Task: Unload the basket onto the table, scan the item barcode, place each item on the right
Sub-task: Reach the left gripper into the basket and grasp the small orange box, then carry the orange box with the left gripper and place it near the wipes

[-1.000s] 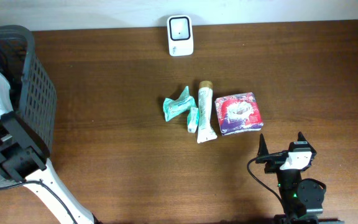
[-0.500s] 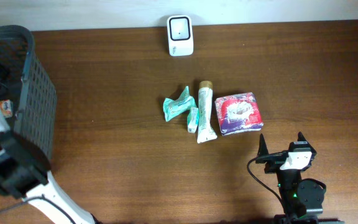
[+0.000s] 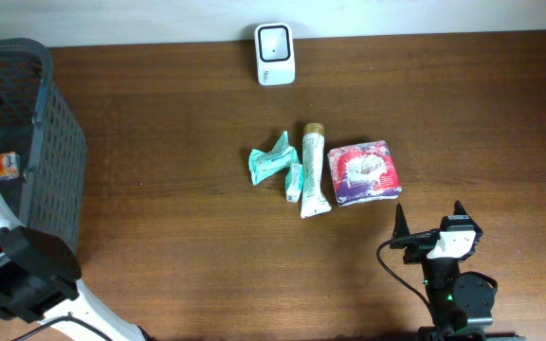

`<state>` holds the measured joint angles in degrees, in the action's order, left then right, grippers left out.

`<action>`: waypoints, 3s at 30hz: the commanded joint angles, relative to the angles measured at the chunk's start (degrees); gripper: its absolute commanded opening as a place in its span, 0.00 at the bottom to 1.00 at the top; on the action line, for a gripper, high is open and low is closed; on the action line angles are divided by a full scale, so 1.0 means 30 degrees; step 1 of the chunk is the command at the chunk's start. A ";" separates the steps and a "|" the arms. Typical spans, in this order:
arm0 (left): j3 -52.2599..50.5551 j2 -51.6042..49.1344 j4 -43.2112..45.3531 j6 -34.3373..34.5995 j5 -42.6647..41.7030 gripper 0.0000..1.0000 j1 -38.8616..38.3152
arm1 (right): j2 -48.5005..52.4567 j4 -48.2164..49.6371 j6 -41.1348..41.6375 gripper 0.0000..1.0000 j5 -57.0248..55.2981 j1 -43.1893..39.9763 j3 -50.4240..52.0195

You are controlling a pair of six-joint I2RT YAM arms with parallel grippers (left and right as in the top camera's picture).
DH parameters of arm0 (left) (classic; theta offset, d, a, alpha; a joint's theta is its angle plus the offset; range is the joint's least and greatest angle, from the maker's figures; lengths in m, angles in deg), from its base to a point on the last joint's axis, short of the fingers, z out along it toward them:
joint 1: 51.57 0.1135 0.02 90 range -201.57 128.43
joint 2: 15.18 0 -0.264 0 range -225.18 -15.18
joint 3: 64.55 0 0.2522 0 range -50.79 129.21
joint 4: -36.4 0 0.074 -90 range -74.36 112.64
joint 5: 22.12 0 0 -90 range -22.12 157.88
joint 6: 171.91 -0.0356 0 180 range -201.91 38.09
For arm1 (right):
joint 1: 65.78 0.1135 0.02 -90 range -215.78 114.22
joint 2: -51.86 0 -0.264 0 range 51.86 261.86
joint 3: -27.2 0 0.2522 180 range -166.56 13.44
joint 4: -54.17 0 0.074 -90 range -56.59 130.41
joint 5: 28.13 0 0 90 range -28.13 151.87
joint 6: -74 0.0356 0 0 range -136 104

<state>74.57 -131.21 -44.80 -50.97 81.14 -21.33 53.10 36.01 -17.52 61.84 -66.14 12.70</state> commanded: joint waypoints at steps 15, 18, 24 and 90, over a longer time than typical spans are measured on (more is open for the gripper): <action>-0.7883 -0.0466 0.7919 -1.9132 0.0503 0.76 0.0007 | -0.0131 -0.0066 0.0007 0.99 -0.0168 0.0131 0.0138; -1.1264 -0.0466 1.2488 -2.1762 0.0503 0.63 0.0015 | -0.0131 -0.0066 0.0015 0.99 -0.0168 0.0131 0.0138; -1.2670 -0.1916 1.5897 -2.4166 0.0984 0.66 0.0124 | -0.0131 -0.0073 0.0007 0.99 -0.0168 0.0131 0.0138; 0.1086 0.0998 -0.8604 -0.3614 -0.5486 0.99 -1.3486 | -0.0131 -0.0066 0.0007 0.99 -0.0182 0.0131 0.0138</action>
<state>77.55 -128.11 -68.87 -61.92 61.80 -64.32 53.03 36.03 -17.50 61.69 -66.09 12.70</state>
